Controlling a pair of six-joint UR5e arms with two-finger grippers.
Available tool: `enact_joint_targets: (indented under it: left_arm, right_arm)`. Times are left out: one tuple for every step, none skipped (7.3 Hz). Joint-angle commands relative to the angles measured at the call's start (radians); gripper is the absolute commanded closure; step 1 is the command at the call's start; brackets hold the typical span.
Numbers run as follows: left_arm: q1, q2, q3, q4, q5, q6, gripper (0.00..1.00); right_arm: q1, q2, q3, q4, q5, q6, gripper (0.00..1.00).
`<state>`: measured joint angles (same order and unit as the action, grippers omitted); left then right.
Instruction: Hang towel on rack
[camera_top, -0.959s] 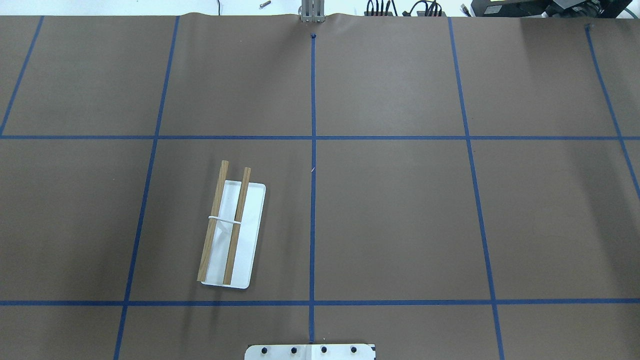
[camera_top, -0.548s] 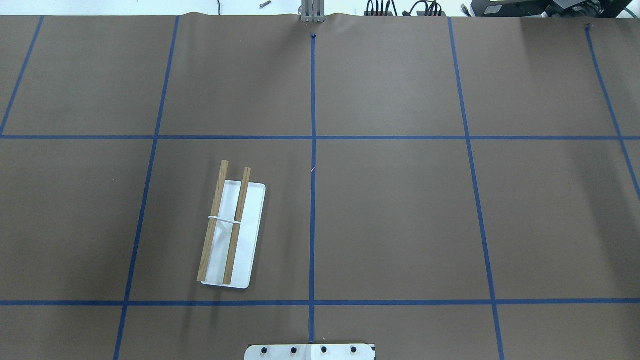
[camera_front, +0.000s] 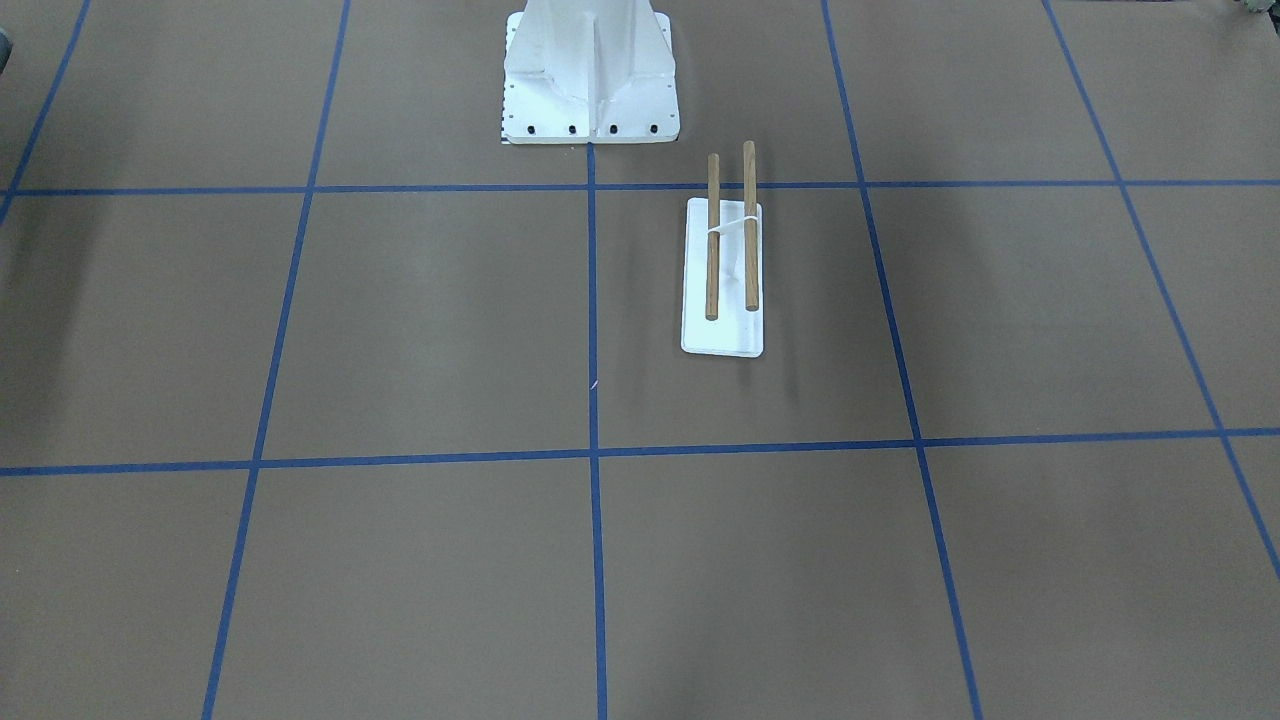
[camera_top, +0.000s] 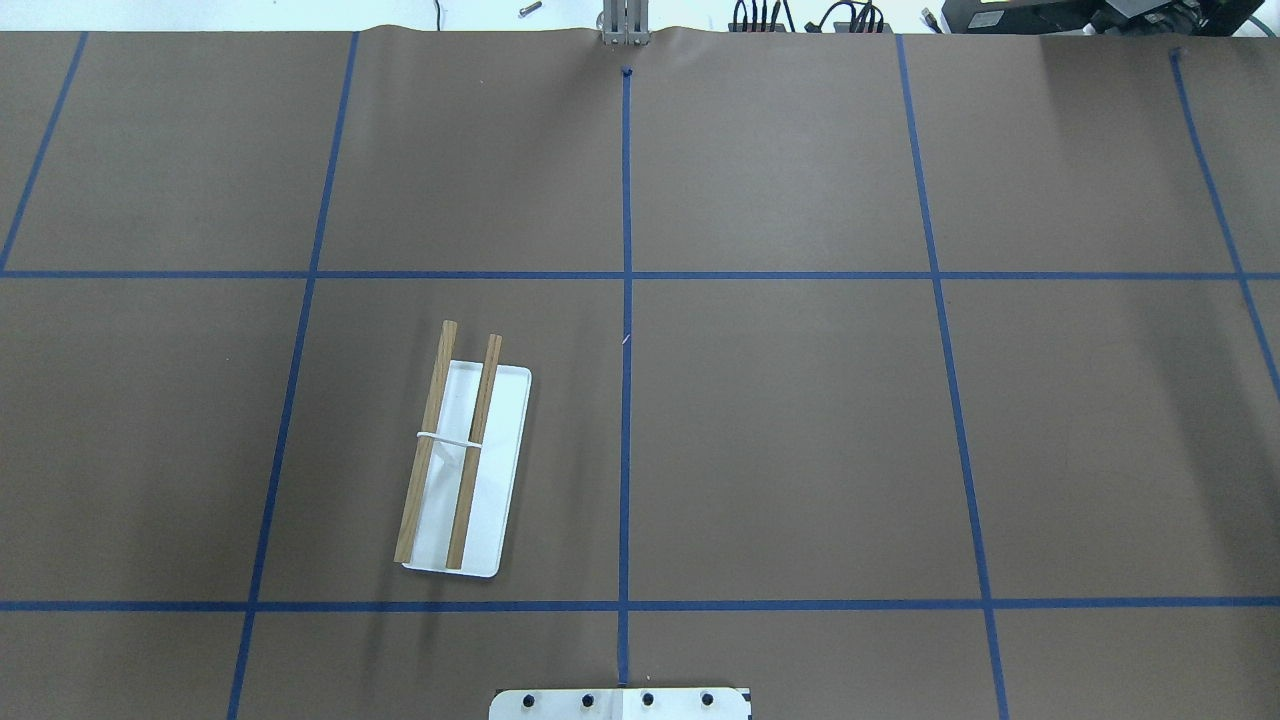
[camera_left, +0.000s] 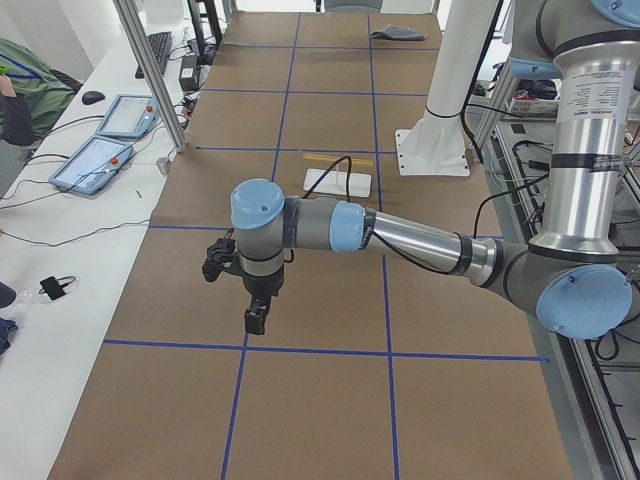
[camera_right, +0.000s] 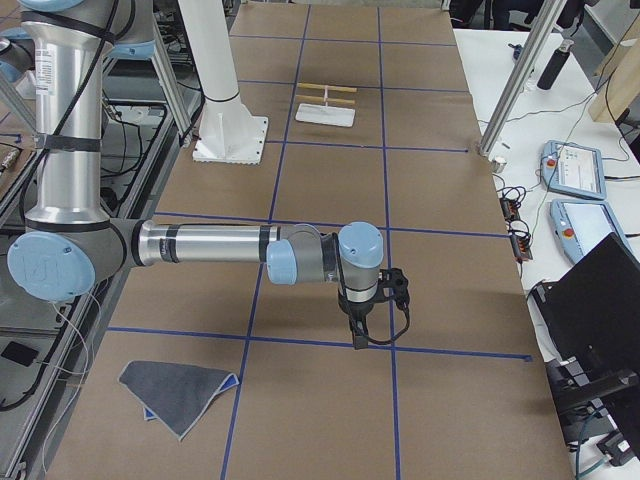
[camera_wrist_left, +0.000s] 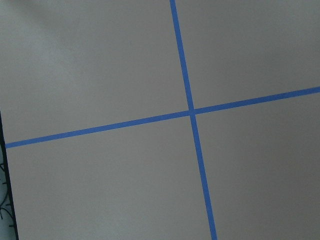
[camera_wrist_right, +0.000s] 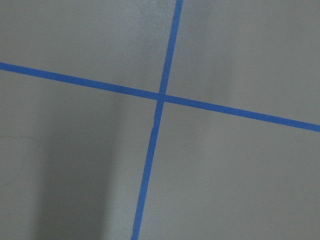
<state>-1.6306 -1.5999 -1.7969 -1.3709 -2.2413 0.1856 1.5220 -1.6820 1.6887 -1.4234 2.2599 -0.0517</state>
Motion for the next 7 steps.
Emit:
enact_joint_targets:
  left_arm:
    - [0.000,0.002,-0.001,-0.004,0.000,0.000,0.01]
    - [0.000,0.002,-0.007,-0.002,-0.001,-0.001,0.01]
    - [0.000,0.002,-0.006,-0.004,0.000,-0.002,0.01]
    - [0.000,0.002,-0.006,-0.005,-0.001,0.000,0.01]
    - [0.000,0.002,-0.006,-0.005,-0.001,0.000,0.01]
    - [0.000,0.002,-0.006,-0.014,-0.001,0.000,0.01]
    - [0.000,0.003,-0.006,-0.019,-0.001,0.000,0.01]
  right_arm:
    - [0.000,-0.130,0.009,0.167,0.068,0.021,0.00]
    - [0.000,-0.219,0.025,0.213,0.105,0.024,0.00]
    - [0.000,-0.314,0.025,0.286,0.107,0.065,0.00]
    - [-0.005,-0.418,0.020,0.417,0.101,0.155,0.02]
    - [-0.009,-0.492,0.017,0.466,0.089,0.153,0.02]
    - [-0.016,-0.548,0.014,0.500,0.017,0.151,0.03]
    - [-0.017,-0.577,-0.015,0.524,-0.002,0.130,0.03]
